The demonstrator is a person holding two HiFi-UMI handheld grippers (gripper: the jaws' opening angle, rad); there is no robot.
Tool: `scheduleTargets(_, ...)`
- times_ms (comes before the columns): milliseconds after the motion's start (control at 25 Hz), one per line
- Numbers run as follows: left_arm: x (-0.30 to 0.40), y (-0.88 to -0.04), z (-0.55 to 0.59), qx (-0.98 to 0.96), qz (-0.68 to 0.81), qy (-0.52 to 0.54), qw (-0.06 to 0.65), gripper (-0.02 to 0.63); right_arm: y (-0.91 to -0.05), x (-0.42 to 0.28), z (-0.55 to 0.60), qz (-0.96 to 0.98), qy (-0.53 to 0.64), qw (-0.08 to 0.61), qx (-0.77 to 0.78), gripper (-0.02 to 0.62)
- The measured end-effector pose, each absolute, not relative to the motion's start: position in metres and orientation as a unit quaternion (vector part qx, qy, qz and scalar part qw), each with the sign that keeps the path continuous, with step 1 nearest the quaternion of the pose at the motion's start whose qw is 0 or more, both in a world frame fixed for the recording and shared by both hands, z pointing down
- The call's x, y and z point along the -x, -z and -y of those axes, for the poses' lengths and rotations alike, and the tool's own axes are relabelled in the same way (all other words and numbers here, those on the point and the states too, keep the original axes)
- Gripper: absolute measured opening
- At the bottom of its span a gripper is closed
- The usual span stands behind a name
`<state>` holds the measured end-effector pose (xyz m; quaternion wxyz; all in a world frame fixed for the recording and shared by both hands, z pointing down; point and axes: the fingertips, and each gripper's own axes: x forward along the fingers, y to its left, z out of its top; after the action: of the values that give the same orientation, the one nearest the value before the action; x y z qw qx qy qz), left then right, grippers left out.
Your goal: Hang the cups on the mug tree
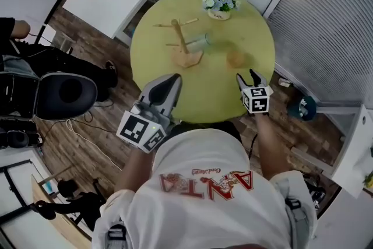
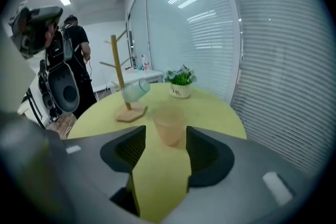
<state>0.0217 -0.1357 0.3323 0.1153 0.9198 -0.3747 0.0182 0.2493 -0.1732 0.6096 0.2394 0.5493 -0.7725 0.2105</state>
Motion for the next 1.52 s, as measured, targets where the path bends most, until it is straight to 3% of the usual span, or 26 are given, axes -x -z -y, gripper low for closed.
scheduleTargets(120,-0.025,-0.339,0.137,-0.915,0.384,-0.027,0.123,0.009,-0.655,-0.249,0.185,0.771,-0.232,0.269,-0.528,0.229)
scheduleTargets(200,-0.024,-0.345,0.139,-0.910,0.392,-0.034,0.128,0.009,-0.674,-0.248,0.197,0.771,-0.244,0.281,-0.517,0.274)
scheduleTargets(520,-0.022,-0.373,0.152,-0.895,0.415,-0.053,0.155,0.009,-0.712,-0.237,0.238,0.786,-0.229,0.324,-0.473,0.351)
scheduleTargets(1520,-0.017,-0.400,0.179,-0.884,0.426,-0.072,0.179,0.009,-0.714,-0.202,0.294,0.827,-0.209,0.288,-0.435,0.353)
